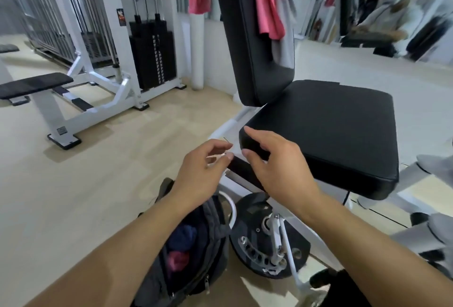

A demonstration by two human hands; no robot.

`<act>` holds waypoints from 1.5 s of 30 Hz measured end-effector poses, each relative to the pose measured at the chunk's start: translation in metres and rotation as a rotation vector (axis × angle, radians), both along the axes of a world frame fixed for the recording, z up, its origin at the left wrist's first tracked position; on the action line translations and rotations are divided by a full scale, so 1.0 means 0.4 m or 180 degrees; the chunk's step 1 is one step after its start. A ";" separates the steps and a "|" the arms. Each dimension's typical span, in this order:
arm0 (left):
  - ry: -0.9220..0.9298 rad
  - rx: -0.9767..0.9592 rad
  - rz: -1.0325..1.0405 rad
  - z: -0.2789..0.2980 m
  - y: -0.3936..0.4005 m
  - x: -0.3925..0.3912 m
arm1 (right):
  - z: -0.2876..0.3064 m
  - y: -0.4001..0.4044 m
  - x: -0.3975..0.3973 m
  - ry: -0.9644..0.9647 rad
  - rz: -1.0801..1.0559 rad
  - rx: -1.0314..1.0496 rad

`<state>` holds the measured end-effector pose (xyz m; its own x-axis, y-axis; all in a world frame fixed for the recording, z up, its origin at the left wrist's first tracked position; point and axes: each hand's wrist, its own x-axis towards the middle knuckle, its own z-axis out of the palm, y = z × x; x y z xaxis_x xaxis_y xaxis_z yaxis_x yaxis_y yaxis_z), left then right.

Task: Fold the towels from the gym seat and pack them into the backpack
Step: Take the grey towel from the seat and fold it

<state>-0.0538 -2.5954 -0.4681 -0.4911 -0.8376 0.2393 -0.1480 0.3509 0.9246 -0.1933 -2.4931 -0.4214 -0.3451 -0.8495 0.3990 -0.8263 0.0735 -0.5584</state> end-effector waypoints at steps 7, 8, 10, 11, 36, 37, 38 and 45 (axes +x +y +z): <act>0.0183 -0.0208 -0.0236 0.114 0.006 -0.135 | 0.085 -0.076 -0.094 -0.0563 0.0064 -0.0090; 0.0210 -0.0235 -0.0243 0.137 -0.006 -0.157 | 0.099 -0.099 -0.112 -0.0608 0.0043 -0.0171; 0.0231 -0.0306 -0.0180 0.179 -0.040 -0.201 | 0.132 -0.151 -0.150 -0.0708 -0.0026 -0.0302; 0.0226 -0.0337 -0.0143 0.200 -0.060 -0.222 | 0.150 -0.181 -0.171 -0.0740 -0.0064 -0.0377; -0.0136 -0.0215 -0.0229 0.158 -0.109 -0.272 | 0.193 -0.216 -0.630 0.1324 -0.1526 0.2362; -0.0142 -0.0198 -0.0246 0.152 -0.100 -0.280 | 0.204 -0.174 -0.651 0.1299 -0.1482 0.2406; -0.0159 -0.0191 -0.0276 0.149 -0.089 -0.291 | 0.219 -0.130 -0.655 0.1163 -0.1342 0.2431; -0.0413 -0.0316 -0.0659 0.115 0.007 -0.397 | 0.278 0.069 -0.567 0.0126 -0.0364 0.2677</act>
